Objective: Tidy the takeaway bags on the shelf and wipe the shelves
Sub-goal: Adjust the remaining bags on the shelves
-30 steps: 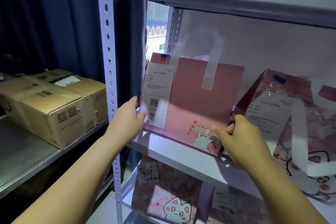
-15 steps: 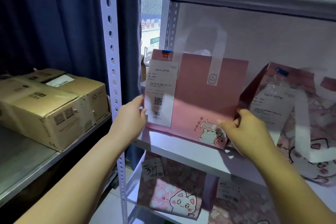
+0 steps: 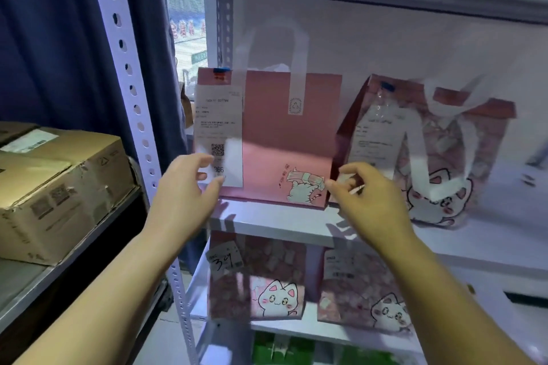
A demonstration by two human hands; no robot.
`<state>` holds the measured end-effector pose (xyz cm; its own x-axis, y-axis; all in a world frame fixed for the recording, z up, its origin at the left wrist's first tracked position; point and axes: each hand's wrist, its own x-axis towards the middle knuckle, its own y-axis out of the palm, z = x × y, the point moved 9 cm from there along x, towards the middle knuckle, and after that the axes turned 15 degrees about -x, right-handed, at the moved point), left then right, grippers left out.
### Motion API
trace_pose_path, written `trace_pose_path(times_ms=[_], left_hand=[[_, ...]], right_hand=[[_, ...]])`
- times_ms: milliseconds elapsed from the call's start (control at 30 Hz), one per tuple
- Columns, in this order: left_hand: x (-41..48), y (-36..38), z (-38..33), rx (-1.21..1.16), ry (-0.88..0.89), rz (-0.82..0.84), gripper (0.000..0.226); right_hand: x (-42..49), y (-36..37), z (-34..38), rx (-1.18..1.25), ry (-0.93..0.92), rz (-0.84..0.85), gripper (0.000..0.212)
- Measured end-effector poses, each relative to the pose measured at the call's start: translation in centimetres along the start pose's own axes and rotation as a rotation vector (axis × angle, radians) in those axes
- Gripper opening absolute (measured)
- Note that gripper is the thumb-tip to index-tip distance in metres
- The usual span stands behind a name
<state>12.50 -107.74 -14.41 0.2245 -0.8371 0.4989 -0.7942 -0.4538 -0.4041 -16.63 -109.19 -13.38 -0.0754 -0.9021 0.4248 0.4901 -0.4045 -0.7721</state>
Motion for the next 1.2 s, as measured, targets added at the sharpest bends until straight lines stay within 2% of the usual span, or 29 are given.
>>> trace_pose_path(times_ms=[167,367,667,867,1200], left_hand=[[-2.0,1.5,-1.2,-0.037,0.038,0.073,0.028],[-5.4,3.7,-0.7,-0.082,-0.004,0.152,0.017],[-11.0,5.3,1.6,0.049,-0.082,0.214,0.009],[-15.9,7.1,5.3,0.100,-0.223,0.215,0.003],[-22.2,10.6,14.5,0.176,-0.420,0.287,0.016]], right_hand=[[-2.6,-0.9,-1.2,0.021,-0.005,0.022,0.011],[-6.0,-0.7,-3.9,-0.036,0.027,0.081,0.017],[-9.8,1.7,-6.8,-0.072,0.019,0.229,0.012],[-12.0,6.0,-9.2,-0.086,-0.026,0.344,0.016],[-15.3,16.0,-14.0,-0.154,0.015,0.493,0.021]])
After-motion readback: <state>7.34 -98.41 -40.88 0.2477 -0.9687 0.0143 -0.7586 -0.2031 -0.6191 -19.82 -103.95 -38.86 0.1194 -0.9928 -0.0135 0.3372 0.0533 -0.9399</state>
